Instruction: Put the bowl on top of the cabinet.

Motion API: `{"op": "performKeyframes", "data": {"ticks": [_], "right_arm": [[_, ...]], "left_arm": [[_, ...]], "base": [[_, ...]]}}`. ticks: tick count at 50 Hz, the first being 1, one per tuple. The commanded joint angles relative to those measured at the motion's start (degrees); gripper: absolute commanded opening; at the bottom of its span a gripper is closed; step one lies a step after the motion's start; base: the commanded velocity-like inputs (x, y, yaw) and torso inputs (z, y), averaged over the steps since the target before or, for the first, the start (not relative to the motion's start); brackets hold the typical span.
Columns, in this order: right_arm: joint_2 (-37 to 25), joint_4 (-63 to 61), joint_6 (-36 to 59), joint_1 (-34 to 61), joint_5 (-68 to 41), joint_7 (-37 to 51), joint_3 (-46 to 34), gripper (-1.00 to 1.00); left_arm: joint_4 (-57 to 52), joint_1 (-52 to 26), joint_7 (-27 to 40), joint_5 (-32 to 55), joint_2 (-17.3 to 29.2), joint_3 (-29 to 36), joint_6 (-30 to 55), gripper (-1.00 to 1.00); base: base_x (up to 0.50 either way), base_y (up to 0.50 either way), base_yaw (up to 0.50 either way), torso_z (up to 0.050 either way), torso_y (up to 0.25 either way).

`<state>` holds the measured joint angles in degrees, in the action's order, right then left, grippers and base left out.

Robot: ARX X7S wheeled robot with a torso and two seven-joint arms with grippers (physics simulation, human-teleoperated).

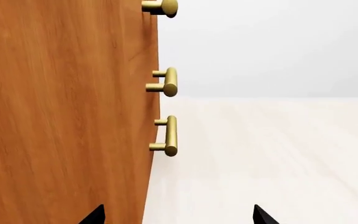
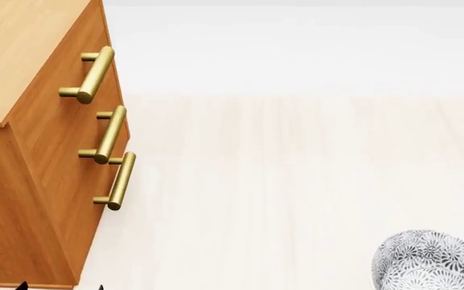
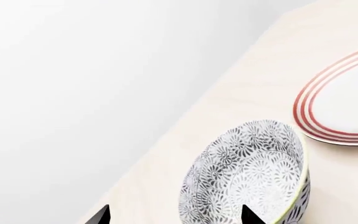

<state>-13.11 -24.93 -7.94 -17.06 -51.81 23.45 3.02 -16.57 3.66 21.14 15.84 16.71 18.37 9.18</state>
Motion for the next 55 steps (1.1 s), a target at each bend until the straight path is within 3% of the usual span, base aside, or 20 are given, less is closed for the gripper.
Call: {"op": "performKeyframes", "data": {"ticks": [1,55], "right_arm": [[1.3,0.5,-2.1,-0.3,0.2,0.1,1.9,1.0],[-0.1,5.6,-0.7,3.2,-8.7,3.6,3.4,1.0]], "left_arm": [[0.1,0.4,-1.4,-1.9,-0.4,-0.5,-1.9,1.0],[0.8,0.1,-1.1,-0.4,0.3,0.2,-2.8,1.0]], "base": [[0.0,0.0,0.0,0.0,0.0],[0.0,0.0,0.0,0.0,0.0]]}}
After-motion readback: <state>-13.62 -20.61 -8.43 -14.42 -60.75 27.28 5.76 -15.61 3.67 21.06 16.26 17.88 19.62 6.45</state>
